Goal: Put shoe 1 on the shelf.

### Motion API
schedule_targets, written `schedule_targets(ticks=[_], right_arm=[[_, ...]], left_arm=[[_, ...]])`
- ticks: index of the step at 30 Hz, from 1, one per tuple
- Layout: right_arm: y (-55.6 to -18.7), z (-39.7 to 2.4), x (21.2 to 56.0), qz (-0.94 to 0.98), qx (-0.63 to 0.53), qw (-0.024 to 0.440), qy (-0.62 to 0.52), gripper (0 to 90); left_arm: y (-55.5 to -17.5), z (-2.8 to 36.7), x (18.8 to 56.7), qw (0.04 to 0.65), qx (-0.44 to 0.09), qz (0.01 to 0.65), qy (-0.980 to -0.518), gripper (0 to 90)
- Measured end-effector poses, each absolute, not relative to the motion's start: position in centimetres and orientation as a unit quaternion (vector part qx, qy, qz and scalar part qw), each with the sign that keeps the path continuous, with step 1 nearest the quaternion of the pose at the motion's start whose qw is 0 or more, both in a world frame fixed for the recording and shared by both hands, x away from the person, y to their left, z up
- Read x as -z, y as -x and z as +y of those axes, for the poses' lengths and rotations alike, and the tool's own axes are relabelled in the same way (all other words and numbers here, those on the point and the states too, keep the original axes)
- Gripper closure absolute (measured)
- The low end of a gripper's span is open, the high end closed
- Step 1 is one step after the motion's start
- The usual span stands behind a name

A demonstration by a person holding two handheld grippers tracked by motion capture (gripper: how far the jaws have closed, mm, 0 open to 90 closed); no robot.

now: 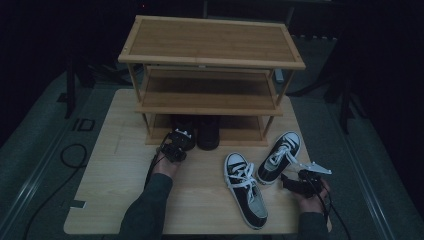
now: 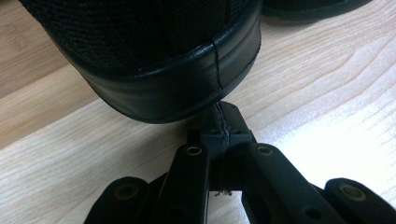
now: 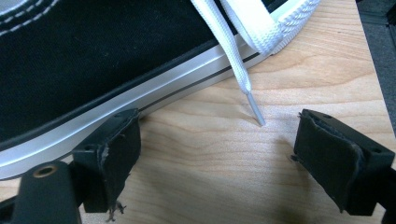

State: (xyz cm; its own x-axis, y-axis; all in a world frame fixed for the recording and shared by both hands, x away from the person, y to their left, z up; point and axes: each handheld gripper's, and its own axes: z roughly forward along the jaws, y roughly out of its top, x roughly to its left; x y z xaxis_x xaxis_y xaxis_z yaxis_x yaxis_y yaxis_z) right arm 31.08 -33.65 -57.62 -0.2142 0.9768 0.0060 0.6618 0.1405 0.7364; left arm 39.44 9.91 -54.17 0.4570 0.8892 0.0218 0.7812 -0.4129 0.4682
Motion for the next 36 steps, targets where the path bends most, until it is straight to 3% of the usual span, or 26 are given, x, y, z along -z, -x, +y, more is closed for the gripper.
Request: schedule_targets(ticks=[5, 11, 18, 22, 29, 36], right_arm=[[-31.1, -33.7, 57.6, 0.713, -0.315, 0.25, -0.575, 14.3], [-31.1, -33.7, 57.6, 0.713, -0.315, 0.25, -0.575, 14.4], [-31.1, -33.7, 57.6, 0.713, -0.315, 0.25, -0.575, 14.4], [-31.1, -33.7, 57.6, 0.713, -0.315, 0.25, -0.575, 14.3], [-31.1, -33.6, 57.6, 0.713, -0.315, 0.25, -0.575, 14.3], [-31.1, -33.7, 57.6, 0.713, -0.315, 0.25, -0.575, 14.3]], left_arm=[[-39.6, 9.9, 54.2, 0.207, -0.125, 0.503, -0.829, 87.9], [-39.2, 10.2, 54.3, 0.217, -0.123, 0.502, -0.828, 72.4], [-38.6, 11.7, 54.5, 0.235, -0.124, 0.511, -0.818, 62.8], [-38.5, 12.3, 54.6, 0.238, -0.129, 0.512, -0.815, 62.9], [-38.5, 12.1, 54.2, 0.239, -0.144, 0.502, -0.819, 72.2], [-38.5, 12.1, 54.4, 0.25, -0.136, 0.493, -0.822, 69.9]])
